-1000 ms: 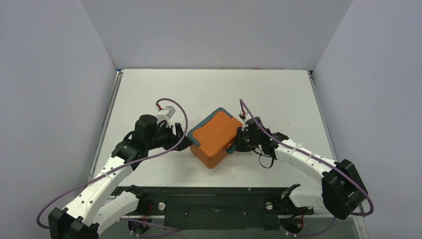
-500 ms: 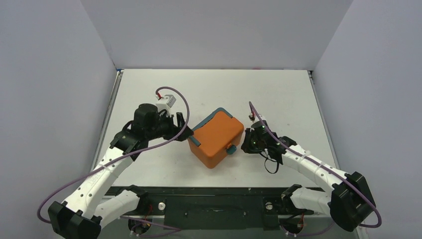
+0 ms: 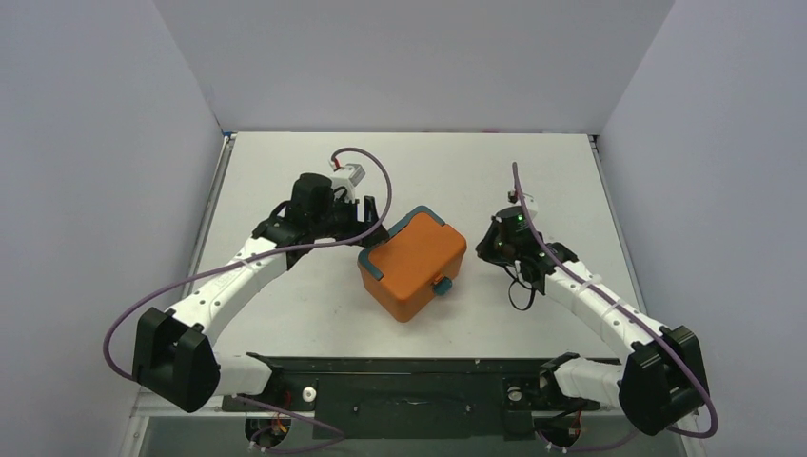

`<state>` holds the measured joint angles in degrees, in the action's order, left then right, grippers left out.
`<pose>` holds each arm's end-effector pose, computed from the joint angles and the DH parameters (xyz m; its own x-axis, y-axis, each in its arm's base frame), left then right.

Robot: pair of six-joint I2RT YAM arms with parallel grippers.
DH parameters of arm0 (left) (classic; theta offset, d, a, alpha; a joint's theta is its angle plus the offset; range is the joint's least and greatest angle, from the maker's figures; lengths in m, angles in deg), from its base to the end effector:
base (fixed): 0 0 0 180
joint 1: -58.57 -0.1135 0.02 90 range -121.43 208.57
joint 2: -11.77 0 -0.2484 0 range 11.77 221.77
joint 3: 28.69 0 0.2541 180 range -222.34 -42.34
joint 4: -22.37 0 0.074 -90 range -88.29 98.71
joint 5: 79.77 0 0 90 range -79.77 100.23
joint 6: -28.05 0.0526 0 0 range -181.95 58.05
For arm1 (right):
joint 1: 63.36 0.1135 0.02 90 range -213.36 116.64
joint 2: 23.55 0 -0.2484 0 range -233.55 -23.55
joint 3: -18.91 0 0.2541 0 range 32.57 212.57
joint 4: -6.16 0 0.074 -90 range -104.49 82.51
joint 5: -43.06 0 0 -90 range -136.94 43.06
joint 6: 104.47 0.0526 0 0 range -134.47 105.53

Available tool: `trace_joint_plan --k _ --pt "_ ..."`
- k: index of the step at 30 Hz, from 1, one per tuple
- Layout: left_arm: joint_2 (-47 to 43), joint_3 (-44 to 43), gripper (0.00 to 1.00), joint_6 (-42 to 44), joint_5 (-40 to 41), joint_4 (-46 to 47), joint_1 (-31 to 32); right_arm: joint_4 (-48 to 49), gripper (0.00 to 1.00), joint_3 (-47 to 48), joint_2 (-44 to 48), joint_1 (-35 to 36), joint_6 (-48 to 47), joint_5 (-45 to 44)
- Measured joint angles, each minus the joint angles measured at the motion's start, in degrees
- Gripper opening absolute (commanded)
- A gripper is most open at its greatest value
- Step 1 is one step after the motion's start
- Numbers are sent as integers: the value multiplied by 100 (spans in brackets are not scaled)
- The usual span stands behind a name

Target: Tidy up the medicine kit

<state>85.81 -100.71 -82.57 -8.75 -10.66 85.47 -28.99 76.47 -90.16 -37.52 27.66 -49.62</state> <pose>0.2660 -0.1541 0.2723 -0.7136 -0.0114 -0.7004 0.4423 0.7680 -0.4631 0.2378 0.1124 0.2133 -0.7372 0.3875 -0.5535 0.1204 0.8814 0.4567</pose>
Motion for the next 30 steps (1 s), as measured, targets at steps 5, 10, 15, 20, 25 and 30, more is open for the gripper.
trace_joint_plan --k 5,10,15,20,25,30 --pt "448 -37 70 33 -293 341 0 223 3 308 -459 46 129 304" --pt "706 -37 70 33 -535 551 0 234 3 586 -793 192 149 459" --pt "750 -33 70 39 -522 586 -17 221 3 916 -1180 444 98 562" --pt "518 133 69 52 -339 507 -66 184 3 1202 -1541 595 37 629" --pt "-227 625 69 33 -223 190 -68 221 3 1537 -1856 640 35 813" --pt "-929 977 69 -11 -223 -122 -37 321 4 1974 -2221 673 37 1051"
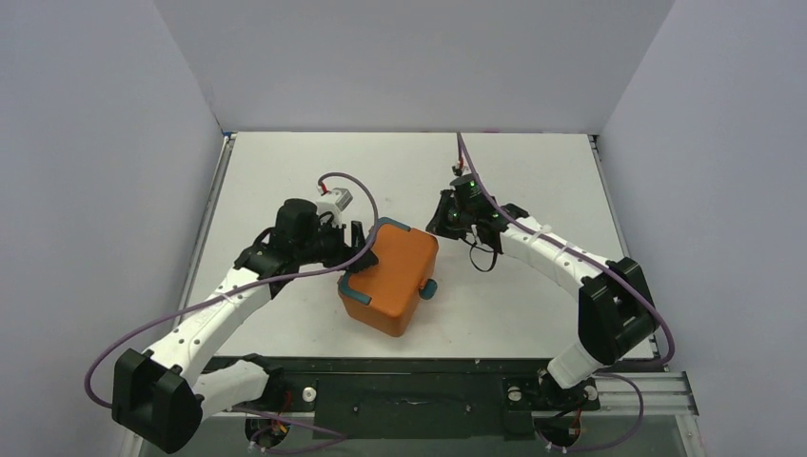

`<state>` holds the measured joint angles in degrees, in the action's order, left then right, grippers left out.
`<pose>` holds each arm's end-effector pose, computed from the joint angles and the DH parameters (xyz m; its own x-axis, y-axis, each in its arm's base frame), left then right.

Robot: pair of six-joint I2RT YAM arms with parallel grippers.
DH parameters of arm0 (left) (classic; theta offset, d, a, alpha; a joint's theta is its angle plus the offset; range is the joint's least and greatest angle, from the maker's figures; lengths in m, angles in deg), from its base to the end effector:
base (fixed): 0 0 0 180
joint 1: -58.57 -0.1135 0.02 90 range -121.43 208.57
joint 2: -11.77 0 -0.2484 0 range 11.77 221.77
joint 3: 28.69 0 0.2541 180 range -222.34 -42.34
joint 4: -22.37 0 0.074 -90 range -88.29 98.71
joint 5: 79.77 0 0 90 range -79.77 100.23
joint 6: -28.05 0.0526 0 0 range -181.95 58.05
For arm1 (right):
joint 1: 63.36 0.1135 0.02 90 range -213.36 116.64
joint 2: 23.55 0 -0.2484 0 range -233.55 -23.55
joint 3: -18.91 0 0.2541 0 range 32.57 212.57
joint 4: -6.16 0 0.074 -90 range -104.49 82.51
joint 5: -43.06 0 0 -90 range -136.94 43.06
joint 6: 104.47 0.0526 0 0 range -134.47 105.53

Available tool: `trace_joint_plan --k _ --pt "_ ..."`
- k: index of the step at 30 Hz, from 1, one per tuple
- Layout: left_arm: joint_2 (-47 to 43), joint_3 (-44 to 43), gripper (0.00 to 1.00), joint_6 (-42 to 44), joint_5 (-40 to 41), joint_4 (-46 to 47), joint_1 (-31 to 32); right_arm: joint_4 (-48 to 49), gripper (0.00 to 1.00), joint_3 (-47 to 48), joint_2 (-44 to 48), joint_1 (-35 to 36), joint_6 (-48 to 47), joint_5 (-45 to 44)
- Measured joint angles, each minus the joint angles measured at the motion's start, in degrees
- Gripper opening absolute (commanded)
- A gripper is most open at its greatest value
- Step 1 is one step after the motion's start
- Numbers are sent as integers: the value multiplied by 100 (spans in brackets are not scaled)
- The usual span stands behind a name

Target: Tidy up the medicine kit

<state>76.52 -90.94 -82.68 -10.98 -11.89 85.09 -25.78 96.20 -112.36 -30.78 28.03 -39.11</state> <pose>0.2299 -0.1360 0.2534 -0.7400 0.0005 -0.6726 0.4423 0.7537 -0.4861 0.2956 0.1974 0.2244 -0.8440 0.2549 -0.4718 -0.0632 0.8264 0.5595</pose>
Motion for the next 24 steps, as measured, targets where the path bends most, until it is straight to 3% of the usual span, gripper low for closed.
trace_joint_plan --k 10,15,24 --pt "-452 136 69 -122 122 -385 2 -50 15 144 -76 -136 -136 98" --pt "-472 308 69 -186 190 -435 2 -205 30 -413 643 -326 -184 44" --pt "-439 382 64 -317 208 -452 2 -107 34 -1641 2057 -326 33 136"
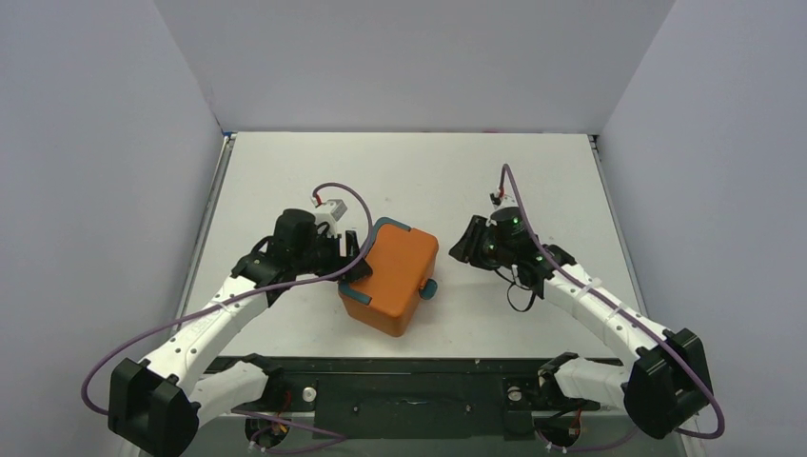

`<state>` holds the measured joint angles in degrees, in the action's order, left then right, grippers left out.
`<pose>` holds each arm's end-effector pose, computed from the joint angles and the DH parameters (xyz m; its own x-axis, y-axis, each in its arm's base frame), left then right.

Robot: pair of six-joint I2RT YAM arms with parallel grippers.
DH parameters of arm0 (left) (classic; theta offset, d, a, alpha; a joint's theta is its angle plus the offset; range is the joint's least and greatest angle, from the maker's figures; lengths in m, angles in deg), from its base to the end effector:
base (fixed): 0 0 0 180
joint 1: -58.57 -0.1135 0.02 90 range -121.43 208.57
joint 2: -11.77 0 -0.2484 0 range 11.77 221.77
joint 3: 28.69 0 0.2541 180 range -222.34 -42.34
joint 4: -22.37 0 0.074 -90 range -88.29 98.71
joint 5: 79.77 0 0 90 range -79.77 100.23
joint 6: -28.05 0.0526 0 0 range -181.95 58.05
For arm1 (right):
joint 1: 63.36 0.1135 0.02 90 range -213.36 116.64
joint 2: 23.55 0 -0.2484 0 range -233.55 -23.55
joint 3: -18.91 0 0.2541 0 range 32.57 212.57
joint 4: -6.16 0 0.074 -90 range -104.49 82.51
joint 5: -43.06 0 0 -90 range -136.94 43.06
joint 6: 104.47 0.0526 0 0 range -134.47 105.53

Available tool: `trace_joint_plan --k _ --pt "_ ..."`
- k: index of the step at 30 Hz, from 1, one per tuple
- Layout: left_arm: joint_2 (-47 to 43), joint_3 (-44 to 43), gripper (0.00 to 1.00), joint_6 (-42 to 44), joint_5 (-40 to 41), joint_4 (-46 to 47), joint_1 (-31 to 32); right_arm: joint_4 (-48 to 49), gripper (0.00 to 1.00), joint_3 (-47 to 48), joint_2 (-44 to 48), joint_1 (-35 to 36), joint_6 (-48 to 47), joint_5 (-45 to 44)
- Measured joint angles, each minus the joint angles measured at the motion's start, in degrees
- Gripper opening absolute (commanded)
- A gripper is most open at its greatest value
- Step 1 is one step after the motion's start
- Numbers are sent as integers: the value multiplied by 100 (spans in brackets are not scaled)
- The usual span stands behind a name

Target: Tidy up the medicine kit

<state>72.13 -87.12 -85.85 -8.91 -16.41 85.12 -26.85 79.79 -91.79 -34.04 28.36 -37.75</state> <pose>0.2113 -0.1249 0.2402 -0.7946 -0.0308 -0.6064 0.3529 0.7892 -0.5026 0.2364 0.1424 0.2301 -0.8149 0.3120 -0.4884 -0.0484 0.8031 0.5938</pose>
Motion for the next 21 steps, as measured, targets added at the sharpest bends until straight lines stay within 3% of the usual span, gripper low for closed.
trace_joint_plan --k 14,21 --pt "-116 289 61 -428 -153 380 120 1016 36 -1840 1425 125 1397 586" --pt "-356 516 61 -741 -149 474 341 1410 36 -2310 1834 308 2048 608"
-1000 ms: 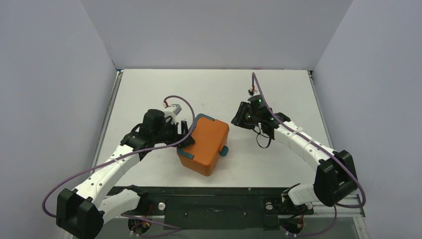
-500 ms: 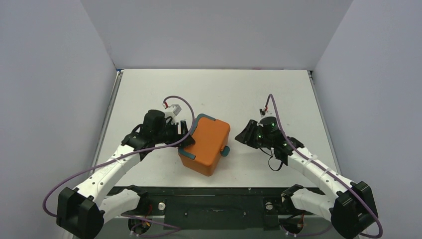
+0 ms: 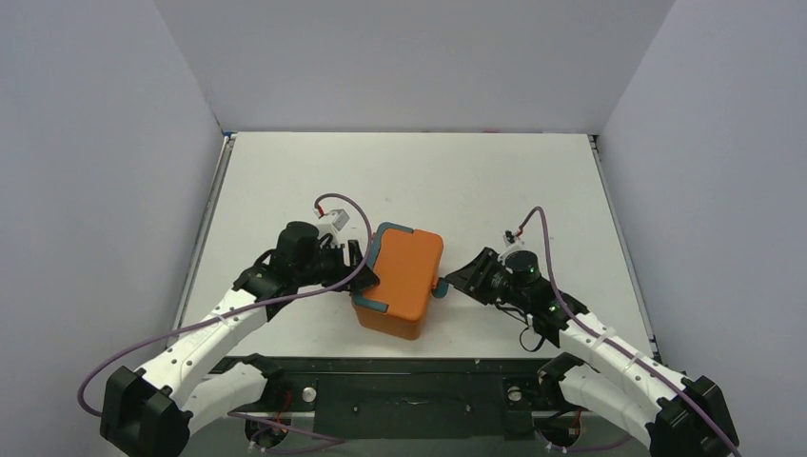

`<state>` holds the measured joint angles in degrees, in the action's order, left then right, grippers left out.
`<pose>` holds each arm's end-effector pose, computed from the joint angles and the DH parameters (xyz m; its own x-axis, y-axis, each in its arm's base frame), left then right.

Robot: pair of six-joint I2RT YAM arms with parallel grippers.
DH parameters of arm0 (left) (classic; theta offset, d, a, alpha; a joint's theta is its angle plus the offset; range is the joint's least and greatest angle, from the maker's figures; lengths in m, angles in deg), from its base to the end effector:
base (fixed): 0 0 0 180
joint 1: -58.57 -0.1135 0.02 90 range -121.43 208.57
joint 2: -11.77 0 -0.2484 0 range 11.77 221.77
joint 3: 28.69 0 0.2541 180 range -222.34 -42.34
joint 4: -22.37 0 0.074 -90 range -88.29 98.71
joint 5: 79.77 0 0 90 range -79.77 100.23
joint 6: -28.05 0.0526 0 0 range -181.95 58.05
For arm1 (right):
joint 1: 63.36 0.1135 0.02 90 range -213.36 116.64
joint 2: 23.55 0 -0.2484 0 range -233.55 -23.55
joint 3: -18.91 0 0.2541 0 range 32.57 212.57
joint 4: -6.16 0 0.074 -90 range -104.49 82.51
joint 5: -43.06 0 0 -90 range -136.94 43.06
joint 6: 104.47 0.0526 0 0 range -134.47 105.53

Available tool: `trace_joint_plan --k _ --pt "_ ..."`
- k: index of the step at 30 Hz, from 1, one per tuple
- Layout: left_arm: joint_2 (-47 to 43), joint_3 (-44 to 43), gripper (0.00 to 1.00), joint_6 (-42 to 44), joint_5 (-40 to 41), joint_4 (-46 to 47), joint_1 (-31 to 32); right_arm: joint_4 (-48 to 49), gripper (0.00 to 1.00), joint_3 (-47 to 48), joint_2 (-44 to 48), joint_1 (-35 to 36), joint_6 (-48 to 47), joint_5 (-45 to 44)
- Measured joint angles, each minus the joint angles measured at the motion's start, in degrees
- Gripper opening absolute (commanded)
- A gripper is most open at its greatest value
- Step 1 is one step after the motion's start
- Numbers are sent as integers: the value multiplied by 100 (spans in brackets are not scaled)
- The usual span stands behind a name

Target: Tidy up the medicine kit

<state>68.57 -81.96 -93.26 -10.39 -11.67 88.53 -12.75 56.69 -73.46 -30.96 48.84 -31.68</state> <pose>0.1946 -0.1335 0.2306 -0.8199 -0.0888 -0.5656 0.3314 0.7319 -0.5954 0.1744 0.1271 0.1858 -0.8275 0.4957 -0.2636 0.0713 0.5584 0.8265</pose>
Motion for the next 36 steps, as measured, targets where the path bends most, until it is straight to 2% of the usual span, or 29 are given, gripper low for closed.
trace_joint_plan --k 14,36 --pt "-22 76 60 -286 114 105 275 393 36 -354 125 221 411 -175" --pt "-22 210 60 -404 109 380 350 898 28 -713 297 221 793 -297"
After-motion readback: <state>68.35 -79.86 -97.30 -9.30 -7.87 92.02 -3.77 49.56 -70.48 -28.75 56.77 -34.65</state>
